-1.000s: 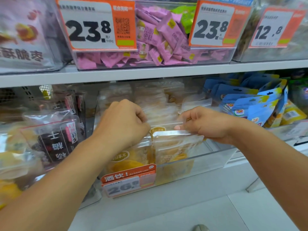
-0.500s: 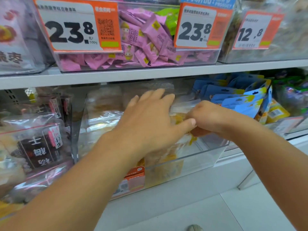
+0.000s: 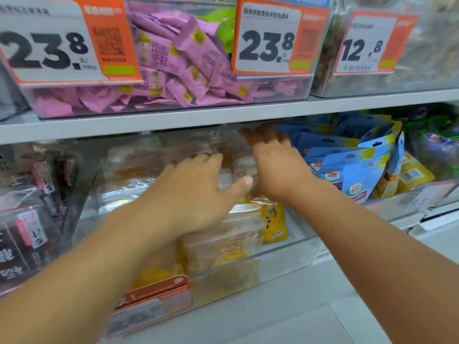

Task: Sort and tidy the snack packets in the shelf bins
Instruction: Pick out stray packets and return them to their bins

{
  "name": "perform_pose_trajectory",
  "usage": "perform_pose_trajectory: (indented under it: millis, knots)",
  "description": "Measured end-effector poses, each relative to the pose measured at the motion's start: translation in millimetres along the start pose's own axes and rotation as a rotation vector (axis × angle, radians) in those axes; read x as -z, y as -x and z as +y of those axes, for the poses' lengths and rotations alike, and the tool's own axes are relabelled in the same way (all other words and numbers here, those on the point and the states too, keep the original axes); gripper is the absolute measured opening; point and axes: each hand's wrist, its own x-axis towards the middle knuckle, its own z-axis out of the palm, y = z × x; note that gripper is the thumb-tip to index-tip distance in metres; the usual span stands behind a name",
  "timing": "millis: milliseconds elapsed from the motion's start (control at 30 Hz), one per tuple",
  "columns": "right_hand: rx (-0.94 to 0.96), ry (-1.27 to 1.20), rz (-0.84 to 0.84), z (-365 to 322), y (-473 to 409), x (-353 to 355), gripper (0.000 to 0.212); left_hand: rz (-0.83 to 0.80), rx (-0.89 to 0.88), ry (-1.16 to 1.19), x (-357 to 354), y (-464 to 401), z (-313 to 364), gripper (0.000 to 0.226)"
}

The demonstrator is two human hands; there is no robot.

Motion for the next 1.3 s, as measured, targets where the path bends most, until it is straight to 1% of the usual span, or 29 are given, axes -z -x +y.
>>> perform_pose_trajectory:
  millis: [33,67,100,133,233,300,367,467,500,567,633,667,700,767,867,933,1000,1033,1100,1167,1233,1300]
  knots:
    - [0.012,0.058,-0.031,-0.5,-0.4,1.4,0.118,-0.004,0.012,-0.006,3.3,-9.5,0.0,0.069]
    - [0.019,0.093,-0.049,-0.2,-0.3,2.2,0.115,-0.012,0.018,-0.009,5.1,-22.0,0.1,0.053]
    - [0.021,0.114,-0.042,0.8,0.1,3.4,0.108,-0.017,0.017,-0.003,6.4,-36.2,0.4,0.04]
    - [0.021,0.129,-0.015,1.8,1.6,5.4,0.099,-0.017,0.01,0.004,5.9,-50.7,1.5,0.033]
    - [0.026,0.151,0.064,8.5,6.8,9.2,0.072,0.0,0.029,-0.026,5.1,-81.9,6.5,0.027]
    - [0.034,0.129,0.088,15.6,11.0,7.1,0.063,-0.005,0.053,-0.073,8.6,-90.2,11.0,0.023]
    - [0.048,0.081,0.097,21.7,16.0,5.3,0.062,-0.033,0.068,-0.142,11.3,-95.3,14.3,0.021]
    - [0.068,0.063,0.11,24.4,21.2,6.2,0.068,-0.082,0.094,-0.237,7.9,-103.7,15.6,0.03]
    - [0.071,0.057,0.114,24.2,21.7,6.1,0.071,-0.066,0.081,-0.267,6.7,-105.8,15.6,0.028]
    - [0.083,0.059,0.088,25.0,21.1,7.3,0.074,0.009,0.021,-0.275,4.2,-108.3,13.3,0.018]
    - [0.1,0.109,0.016,24.0,19.6,6.5,0.07,0.083,-0.034,-0.153,2.2,-111.5,8.0,0.011]
    - [0.097,0.132,-0.011,22.6,19.2,4.7,0.066,0.111,-0.058,-0.059,0.1,-114.2,3.7,0.006]
    - [0.086,0.145,-0.02,20.9,18.3,2.8,0.06,0.136,-0.085,0.037,-2.1,-115.6,0.1,0.005]
    - [0.066,0.139,0.02,17.4,15.6,1.5,0.043,0.16,-0.127,0.229,-7.8,-115.8,-5.4,0.008]
    - [0.031,0.07,0.152,17.2,8.5,5.2,0.02,0.207,-0.078,0.486,-12.7,-115.1,-6.6,0.009]
    - [0.044,0.027,0.188,16.1,2.7,5.6,0.015,0.215,-0.047,0.52,-12.6,-114.7,-5.8,0.006]
    - [0.066,-0.001,0.171,14.3,-1.1,2.6,0.016,0.234,-0.053,0.484,-12.7,-113.0,-6.9,0.006]
    - [0.062,-0.017,0.15,14.8,-1.5,1.4,0.02,0.241,-0.062,0.445,-12.0,-111.1,-8.4,0.009]
    - [0.049,-0.037,0.094,16.9,1.2,1.6,0.029,0.214,-0.066,0.293,-11.7,-104.7,-13.5,0.032]
    - [0.079,-0.006,0.063,17.8,4.8,1.3,0.037,0.187,-0.035,0.179,-10.5,-97.7,-18.7,0.047]
    - [0.131,0.065,0.057,16.4,5.9,-3.5,0.057,0.211,0.021,0.186,-8.4,-93.4,-23.9,0.046]
    - [0.141,0.09,0.052,14.9,6.3,-7.0,0.071,0.231,0.046,0.166,-6.5,-90.1,-29.5,0.033]
